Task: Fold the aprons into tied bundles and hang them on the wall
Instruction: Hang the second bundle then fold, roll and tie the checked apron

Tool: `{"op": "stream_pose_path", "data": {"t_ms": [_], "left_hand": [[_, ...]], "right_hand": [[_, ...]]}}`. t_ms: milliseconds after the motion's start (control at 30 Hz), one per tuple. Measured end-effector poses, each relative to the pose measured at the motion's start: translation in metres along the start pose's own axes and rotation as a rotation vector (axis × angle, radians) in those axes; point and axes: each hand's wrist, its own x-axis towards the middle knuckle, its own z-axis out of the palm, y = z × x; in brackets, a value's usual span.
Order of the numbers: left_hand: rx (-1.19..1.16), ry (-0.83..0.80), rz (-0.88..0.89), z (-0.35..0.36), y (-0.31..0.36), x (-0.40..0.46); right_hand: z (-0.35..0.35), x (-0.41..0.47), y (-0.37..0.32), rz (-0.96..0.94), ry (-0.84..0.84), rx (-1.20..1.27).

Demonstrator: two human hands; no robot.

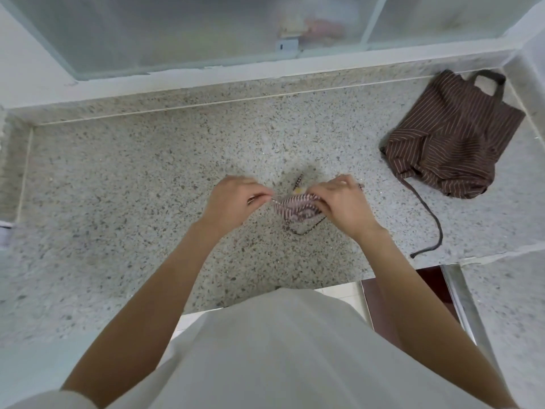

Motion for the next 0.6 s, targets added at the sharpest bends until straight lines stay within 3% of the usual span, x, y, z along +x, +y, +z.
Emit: {"op": "stream_pose_path", "data": {"t_ms": [67, 167, 333, 400, 467, 600], "left_hand": [[-0.073, 0.016, -0.036, -0.007, 0.002, 0.011], [-0.274, -0.024, -0.147, -0.017, 0.002, 0.020], [-0.472, -0.121, -0.416, -0.006, 0.001, 0.014], [-0.597, -0.189, -0.400, 0.003, -0.004, 0.007], [-0.573, -0.215, -0.389, 0.010, -0.010, 0.004], [-0.532, 0.001, -0.376, 0.013, 0.000, -0.001]], "right_hand": [[0.000, 0.002, -0.008, -0.097, -0.161, 0.212], [-0.012, 0.007, -0.027, 0.108, -0.278, 0.826], [-0.029, 0.024, -0.042, 0.454, 0.042, 1.383], [-0.033, 0.033, -0.042, 0.574, 0.154, 1.509], [-0.035, 0.041, -0.042, 0.645, 0.213, 1.530], [-0.031, 0.049, -0.042, 0.721, 0.243, 1.446]]}}
